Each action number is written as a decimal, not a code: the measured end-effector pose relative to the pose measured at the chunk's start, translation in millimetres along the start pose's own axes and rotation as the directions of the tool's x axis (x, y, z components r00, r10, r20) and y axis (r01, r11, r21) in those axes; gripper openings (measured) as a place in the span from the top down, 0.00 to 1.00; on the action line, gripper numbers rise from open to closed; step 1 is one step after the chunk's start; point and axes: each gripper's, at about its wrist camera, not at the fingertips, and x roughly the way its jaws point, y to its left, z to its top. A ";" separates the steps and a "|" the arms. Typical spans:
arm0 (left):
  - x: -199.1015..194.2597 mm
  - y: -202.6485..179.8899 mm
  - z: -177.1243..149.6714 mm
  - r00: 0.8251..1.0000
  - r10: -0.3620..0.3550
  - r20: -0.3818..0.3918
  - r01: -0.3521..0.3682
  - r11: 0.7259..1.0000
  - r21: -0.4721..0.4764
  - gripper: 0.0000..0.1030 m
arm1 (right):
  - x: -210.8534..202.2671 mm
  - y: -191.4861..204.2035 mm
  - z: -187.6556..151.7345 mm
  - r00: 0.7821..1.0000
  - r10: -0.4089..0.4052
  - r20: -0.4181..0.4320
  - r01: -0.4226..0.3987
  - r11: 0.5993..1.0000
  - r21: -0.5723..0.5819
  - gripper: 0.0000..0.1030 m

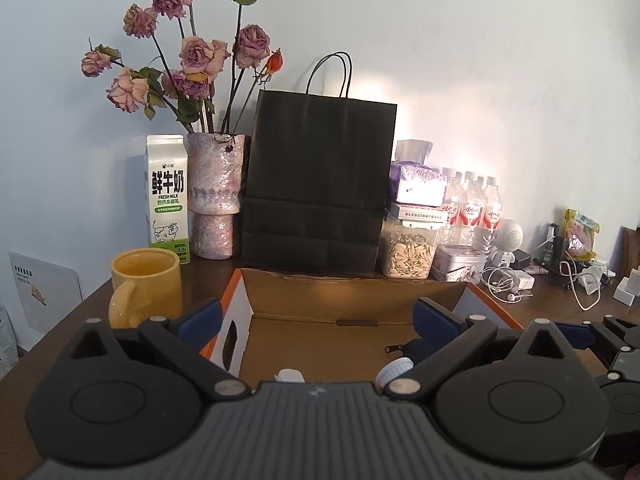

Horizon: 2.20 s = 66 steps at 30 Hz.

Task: Organize objects
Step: 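Lower both white caps into the cardboard box and open both tools, then grasp the black cable with the left tool while the right tool grasps the clear plastic bag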

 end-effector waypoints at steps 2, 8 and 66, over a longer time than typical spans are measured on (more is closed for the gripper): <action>-7.3 1.8 -1.7 1.000 -0.003 0.000 0.003 1.000 -0.005 0.00 | -9.4 0.6 -1.5 1.000 -0.004 0.010 0.004 1.000 -0.003 0.00; -29.5 7.4 -7.3 1.000 -0.009 -0.004 0.009 1.000 -0.009 0.00 | -36.6 2.1 -8.1 1.000 -0.015 0.028 0.016 1.000 -0.023 0.00; -106.8 99.1 -77.6 0.948 0.244 -0.203 -0.253 0.967 -0.019 0.00 | -55.5 -82.7 -81.1 0.987 -0.140 -0.078 0.143 0.989 0.039 0.58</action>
